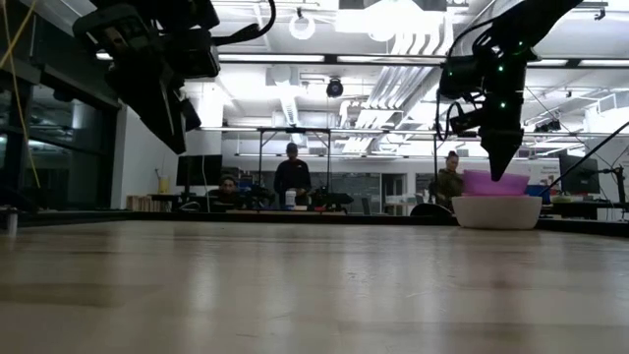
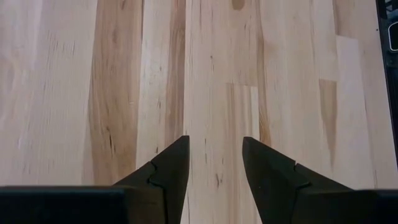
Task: Nest bowls inside each other
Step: Stack the purple bowl on the red bowl
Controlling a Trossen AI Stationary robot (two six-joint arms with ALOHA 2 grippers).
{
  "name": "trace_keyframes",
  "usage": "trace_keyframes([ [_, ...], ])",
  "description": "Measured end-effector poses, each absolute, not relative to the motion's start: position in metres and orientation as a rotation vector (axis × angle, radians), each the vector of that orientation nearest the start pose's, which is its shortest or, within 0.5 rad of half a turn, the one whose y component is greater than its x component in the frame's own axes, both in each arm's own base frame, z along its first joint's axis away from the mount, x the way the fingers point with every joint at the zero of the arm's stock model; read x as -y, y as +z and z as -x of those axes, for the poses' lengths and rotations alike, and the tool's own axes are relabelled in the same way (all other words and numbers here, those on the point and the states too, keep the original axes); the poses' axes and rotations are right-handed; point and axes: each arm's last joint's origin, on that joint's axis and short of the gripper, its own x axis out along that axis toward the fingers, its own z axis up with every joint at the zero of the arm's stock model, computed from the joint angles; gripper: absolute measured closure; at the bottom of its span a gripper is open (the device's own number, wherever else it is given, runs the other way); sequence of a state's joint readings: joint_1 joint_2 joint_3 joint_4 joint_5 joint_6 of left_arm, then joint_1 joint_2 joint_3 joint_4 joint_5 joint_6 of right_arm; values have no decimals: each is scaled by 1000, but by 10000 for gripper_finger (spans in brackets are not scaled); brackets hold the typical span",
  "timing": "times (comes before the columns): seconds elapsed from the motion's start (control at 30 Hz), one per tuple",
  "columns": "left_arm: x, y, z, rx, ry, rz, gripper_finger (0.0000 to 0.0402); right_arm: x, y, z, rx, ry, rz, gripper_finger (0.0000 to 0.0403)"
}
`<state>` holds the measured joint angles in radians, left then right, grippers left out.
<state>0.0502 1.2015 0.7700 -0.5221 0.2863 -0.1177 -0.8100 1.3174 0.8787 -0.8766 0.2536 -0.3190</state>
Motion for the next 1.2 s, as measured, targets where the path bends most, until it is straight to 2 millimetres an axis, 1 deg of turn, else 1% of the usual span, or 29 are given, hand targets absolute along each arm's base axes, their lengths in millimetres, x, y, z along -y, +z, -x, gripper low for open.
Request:
trace_keyframes([
  [0.2, -3, 224, -228, -955, -163, 268, 252, 172, 216, -145, -1436, -659, -150, 400],
  [0.53, -3, 224, -228, -954, -164, 268, 252, 171, 216, -147, -1386, -580, -207, 399],
  [0.8, -3, 224, -228, -954, -184, 279, 252, 171, 216, -146, -1400, -605, -189, 399],
  [1.2, -2, 224, -228, -956, -181, 297, 252, 171, 216, -146, -1391, -596, -206, 399],
])
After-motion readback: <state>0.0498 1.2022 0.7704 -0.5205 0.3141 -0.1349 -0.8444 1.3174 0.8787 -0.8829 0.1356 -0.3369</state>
